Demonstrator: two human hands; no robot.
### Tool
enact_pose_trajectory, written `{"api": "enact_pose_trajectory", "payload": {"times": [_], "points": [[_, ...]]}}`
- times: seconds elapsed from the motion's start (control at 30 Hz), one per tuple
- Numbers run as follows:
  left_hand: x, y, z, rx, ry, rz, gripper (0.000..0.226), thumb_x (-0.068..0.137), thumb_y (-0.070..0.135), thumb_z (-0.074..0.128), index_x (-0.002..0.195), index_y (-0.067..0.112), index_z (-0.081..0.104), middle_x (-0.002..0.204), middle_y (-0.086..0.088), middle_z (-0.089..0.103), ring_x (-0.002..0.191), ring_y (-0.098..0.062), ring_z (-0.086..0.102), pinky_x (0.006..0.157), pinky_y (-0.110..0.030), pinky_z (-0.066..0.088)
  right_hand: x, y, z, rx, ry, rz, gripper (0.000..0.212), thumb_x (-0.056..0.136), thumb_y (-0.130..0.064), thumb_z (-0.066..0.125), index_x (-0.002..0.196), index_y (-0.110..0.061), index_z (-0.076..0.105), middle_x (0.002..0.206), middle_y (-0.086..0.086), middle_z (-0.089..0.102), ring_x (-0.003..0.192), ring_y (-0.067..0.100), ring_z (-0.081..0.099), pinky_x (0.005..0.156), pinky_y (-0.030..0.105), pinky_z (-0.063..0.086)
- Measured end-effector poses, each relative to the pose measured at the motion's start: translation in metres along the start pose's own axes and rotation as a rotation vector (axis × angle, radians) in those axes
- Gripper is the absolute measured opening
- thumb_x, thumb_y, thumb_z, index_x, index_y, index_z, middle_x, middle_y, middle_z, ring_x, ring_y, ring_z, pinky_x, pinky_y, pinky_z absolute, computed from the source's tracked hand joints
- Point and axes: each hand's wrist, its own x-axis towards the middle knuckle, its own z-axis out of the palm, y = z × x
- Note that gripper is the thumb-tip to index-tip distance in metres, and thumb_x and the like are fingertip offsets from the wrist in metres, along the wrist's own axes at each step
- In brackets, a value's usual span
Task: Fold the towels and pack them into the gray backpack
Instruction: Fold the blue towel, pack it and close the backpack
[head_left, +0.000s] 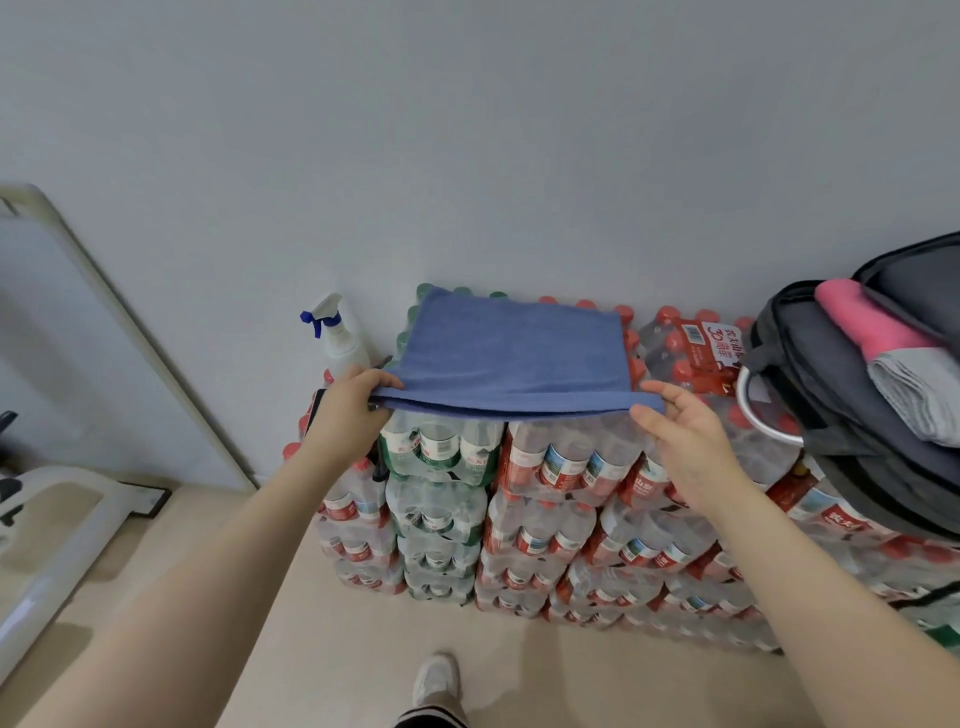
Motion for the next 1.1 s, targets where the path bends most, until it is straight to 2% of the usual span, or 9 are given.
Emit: {"api": "enact_pose_trajectory", "payload": {"times": [0.1,0.2,0.27,0.4,0.57,0.67,0.8,1.0,1.1], "points": [[0.018,0.003,0.0,-0.106,0.024,-0.031,0.016,0.084,0.003,0.058,0.094,0.011,0.068,0.084,0.005,0.049,0.085,-0.016,0.049,0.066,-0.015,0.034,0.015,0.001,0.0,-0.188,-0.022,0.013,0.035,0.082,0.008,0.059,0.11,-0.012,0.051,0.097,-0.004,0.061,0.087,0.004,0.058,0.065,0.005,0.049],[0.041,0.01,0.001,-0.381,-0.009,-0.115,0.01,0.087,0.009,0.06,0.093,0.012,0.067,0.096,0.007,0.052,0.095,-0.013,0.049,0.068,-0.007,0.034,0.038,-0.002,0.001,-0.33,0.047,-0.021,0.026,0.083,0.004,0.062,0.098,-0.016,0.055,0.094,-0.003,0.062,0.083,0.005,0.058,0.059,0.005,0.048],[0.06,0.012,0.003,-0.569,-0.028,-0.183,0.015,0.09,0.013,0.057,0.101,0.008,0.066,0.106,0.004,0.055,0.099,-0.012,0.05,0.07,-0.006,0.038,0.057,-0.006,0.002,-0.373,0.084,-0.037,0.023,0.083,0.002,0.062,0.098,-0.014,0.056,0.09,-0.003,0.062,0.079,0.007,0.057,0.059,0.011,0.049],[0.109,0.014,0.007,-0.705,-0.07,-0.261,0.016,0.093,0.021,0.052,0.087,0.014,0.065,0.085,0.001,0.063,0.079,-0.009,0.056,0.058,-0.01,0.046,0.1,-0.013,0.007,-0.398,0.138,-0.032,0.011,0.085,-0.003,0.062,0.093,-0.011,0.06,0.086,0.003,0.063,0.08,0.015,0.058,0.07,0.027,0.047],[0.173,0.011,0.02,-0.667,-0.148,-0.306,0.021,0.092,0.024,0.054,0.088,0.008,0.067,0.084,-0.005,0.064,0.076,-0.014,0.055,0.071,-0.028,0.043,0.158,-0.016,0.014,-0.615,0.205,-0.045,0.008,0.085,-0.006,0.059,0.084,-0.011,0.065,0.084,0.006,0.064,0.083,0.021,0.057,0.076,0.037,0.045],[0.199,0.0,0.038,-0.379,-0.242,-0.266,0.029,0.088,0.025,0.055,0.087,-0.002,0.065,0.076,-0.008,0.057,0.073,-0.019,0.048,0.063,-0.029,0.036,0.185,-0.009,0.014,-0.731,0.21,-0.007,0.01,0.084,-0.008,0.06,0.088,-0.006,0.068,0.085,0.009,0.065,0.082,0.021,0.057,0.073,0.034,0.042],[0.22,-0.008,0.052,-0.036,-0.265,-0.125,0.027,0.088,0.018,0.051,0.063,0.008,0.045,0.06,-0.005,0.046,0.066,-0.023,0.043,0.055,-0.031,0.03,0.202,0.0,0.013,-0.657,0.158,0.097,0.011,0.086,-0.01,0.062,0.095,-0.004,0.065,0.091,0.009,0.065,0.085,0.021,0.058,0.071,0.032,0.045],[0.235,-0.012,0.055,0.068,-0.255,-0.056,0.027,0.091,0.02,0.044,0.073,0.002,0.048,0.064,-0.011,0.052,0.068,-0.029,0.047,0.056,-0.034,0.032,0.222,0.006,0.007,-0.683,0.169,0.162,0.02,0.089,-0.011,0.055,0.08,0.006,0.057,0.075,0.013,0.056,0.072,0.019,0.047,0.067,0.033,0.034],[0.245,-0.012,0.057,0.058,-0.254,-0.061,0.033,0.091,0.017,0.044,0.06,0.011,0.035,0.057,-0.006,0.043,0.064,-0.027,0.04,0.053,-0.033,0.026,0.23,0.007,0.008,-0.67,0.217,0.201,0.021,0.091,-0.015,0.052,0.079,0.001,0.056,0.072,0.011,0.053,0.069,0.019,0.045,0.064,0.031,0.031]]}}
